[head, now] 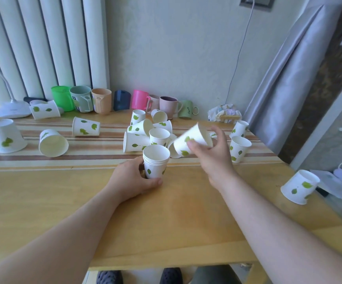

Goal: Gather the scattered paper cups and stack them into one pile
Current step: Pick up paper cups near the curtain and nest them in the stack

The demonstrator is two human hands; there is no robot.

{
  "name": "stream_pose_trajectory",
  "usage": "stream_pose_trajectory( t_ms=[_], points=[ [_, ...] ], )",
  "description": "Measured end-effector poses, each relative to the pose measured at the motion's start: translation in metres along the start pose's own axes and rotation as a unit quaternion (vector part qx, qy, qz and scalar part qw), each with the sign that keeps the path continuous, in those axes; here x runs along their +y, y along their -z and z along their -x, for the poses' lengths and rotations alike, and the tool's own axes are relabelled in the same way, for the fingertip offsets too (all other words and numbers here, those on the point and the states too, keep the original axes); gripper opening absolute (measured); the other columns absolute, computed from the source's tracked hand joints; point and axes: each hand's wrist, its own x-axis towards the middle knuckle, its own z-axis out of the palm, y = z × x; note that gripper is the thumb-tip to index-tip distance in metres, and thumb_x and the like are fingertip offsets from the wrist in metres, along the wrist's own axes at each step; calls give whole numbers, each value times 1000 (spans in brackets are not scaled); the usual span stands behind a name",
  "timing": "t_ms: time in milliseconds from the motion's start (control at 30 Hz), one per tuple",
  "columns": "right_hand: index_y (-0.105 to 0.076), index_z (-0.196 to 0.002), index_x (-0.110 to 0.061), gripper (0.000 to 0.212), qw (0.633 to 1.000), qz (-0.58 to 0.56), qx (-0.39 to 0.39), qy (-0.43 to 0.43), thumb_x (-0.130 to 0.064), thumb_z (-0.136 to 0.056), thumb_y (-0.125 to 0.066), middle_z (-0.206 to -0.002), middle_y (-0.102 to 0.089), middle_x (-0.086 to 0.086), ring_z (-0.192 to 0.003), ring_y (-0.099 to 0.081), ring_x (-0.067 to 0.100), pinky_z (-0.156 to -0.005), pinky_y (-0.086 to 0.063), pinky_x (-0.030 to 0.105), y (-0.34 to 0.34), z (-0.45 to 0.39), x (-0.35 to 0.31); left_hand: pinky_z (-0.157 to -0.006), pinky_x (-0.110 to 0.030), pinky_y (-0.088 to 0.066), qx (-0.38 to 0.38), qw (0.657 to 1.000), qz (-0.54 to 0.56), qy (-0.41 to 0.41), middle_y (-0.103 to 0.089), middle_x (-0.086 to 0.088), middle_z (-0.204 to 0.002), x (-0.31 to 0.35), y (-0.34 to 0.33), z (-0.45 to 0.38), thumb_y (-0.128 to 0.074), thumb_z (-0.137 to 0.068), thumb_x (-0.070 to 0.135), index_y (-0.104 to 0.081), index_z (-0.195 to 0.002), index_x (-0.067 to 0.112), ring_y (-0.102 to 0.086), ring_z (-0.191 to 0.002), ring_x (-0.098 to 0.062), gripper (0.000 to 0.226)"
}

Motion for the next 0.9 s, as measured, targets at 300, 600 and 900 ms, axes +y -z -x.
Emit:
stream_pose_trajectory(
  t_ms=[300,600,900],
  points=[
    [-51,-154,-43,95,971,154,-176,48,-43,-67,-90,-144,-65,-7,-127,-65,14,-110,-57,44,-55,20,-12,-89,-32,-55,-14,999,29,-25,-76,28,-103,-6,-1,0,-88,-61,73,-72,-115,45,-68,-102,2,63],
    [-30,-166,-48,105,944,281,-152,86,-31,-84,-92,-140,-53,-11,-118,-48,-13,-95,-38,6,41,35,-4,-82,-31,-51,-66,996,-41,-36,-66,26,-99,6,-1,4,-87,-68,70,-63,-106,44,-64,-101,-9,52],
    [-64,-146,-33,62,854,502,118,72,-24,-86,-76,-137,-57,1,-130,-48,39,-111,-39,38,229,7,-12,-86,-37,-57,-141,986,-61,-61,-68,20,-96,99,-63,7,-85,-59,73,-65,-107,36,-66,-97,-15,64]
  ],
)
